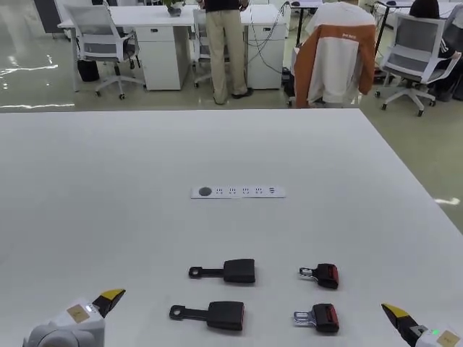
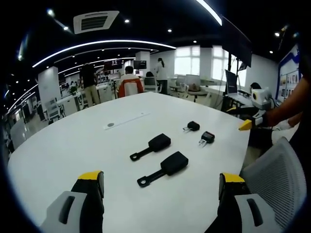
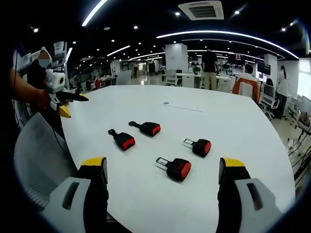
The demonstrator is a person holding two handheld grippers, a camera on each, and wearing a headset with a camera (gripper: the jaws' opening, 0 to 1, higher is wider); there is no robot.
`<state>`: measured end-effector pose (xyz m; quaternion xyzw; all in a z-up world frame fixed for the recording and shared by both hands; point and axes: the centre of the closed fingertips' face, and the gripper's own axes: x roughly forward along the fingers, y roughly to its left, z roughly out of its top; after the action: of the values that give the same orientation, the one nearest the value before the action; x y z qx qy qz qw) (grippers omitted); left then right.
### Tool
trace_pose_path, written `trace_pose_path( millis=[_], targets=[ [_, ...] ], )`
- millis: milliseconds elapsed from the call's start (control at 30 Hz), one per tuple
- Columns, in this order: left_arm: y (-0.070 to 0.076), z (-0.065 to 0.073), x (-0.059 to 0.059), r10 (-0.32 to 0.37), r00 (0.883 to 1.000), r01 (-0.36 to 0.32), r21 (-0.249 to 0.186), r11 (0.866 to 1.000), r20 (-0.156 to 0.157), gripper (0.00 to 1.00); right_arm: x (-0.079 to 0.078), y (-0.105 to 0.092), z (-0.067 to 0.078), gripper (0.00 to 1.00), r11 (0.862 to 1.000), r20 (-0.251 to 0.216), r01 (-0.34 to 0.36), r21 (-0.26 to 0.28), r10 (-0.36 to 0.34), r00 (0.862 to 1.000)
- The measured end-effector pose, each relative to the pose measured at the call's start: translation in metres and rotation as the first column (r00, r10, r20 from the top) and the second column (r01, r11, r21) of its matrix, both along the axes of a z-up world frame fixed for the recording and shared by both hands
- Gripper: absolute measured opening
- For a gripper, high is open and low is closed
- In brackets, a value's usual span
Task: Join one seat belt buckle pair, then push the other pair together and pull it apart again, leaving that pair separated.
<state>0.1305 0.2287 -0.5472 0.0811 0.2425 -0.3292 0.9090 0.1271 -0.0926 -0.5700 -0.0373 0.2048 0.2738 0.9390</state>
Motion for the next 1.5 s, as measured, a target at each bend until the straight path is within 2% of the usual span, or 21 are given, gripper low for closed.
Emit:
trace_pose_path(
  millis=[400, 767, 867, 1033, 1367, 1500],
  targets=[
    [0.0, -0.006, -0.001, -0.013, 1.0, 0.013, 0.009, 1.0, -0.013, 1.0, -0.005, 0.0, 0.0, 0.95, 1.0, -0.009, -0.003, -0.002, 0.003, 1.0],
    [-0.005, -0.01, 0.0, -0.029, 0.999, 0.029, 0.017, 0.999, -0.024, 1.0, -0.002, 0.0, 0.0, 0.94, 1.0, -0.016, -0.009, -0.005, 0.009, 1.0],
    [-0.009, -0.007, -0.001, -0.031, 0.999, 0.031, 0.017, 0.999, -0.025, 1.0, 0.001, -0.002, -0.003, 0.94, 1.0, -0.018, -0.009, -0.005, 0.009, 1.0],
    [-0.014, -0.006, 0.002, -0.035, 0.999, 0.036, 0.02, 0.999, -0.029, 1.0, 0.004, -0.001, -0.005, 0.94, 1.0, -0.021, -0.011, -0.004, 0.011, 1.0],
    [-0.014, -0.018, 0.013, -0.049, 0.998, 0.05, 0.022, 0.998, -0.046, 1.0, 0.013, -0.003, -0.011, 0.94, 1.0, -0.035, -0.01, -0.004, 0.01, 0.999],
    [-0.019, -0.019, 0.016, -0.053, 0.997, 0.054, 0.019, 0.998, -0.053, 1.0, 0.017, -0.001, -0.014, 0.94, 1.0, -0.042, -0.013, -0.002, 0.013, 0.999]
  ],
)
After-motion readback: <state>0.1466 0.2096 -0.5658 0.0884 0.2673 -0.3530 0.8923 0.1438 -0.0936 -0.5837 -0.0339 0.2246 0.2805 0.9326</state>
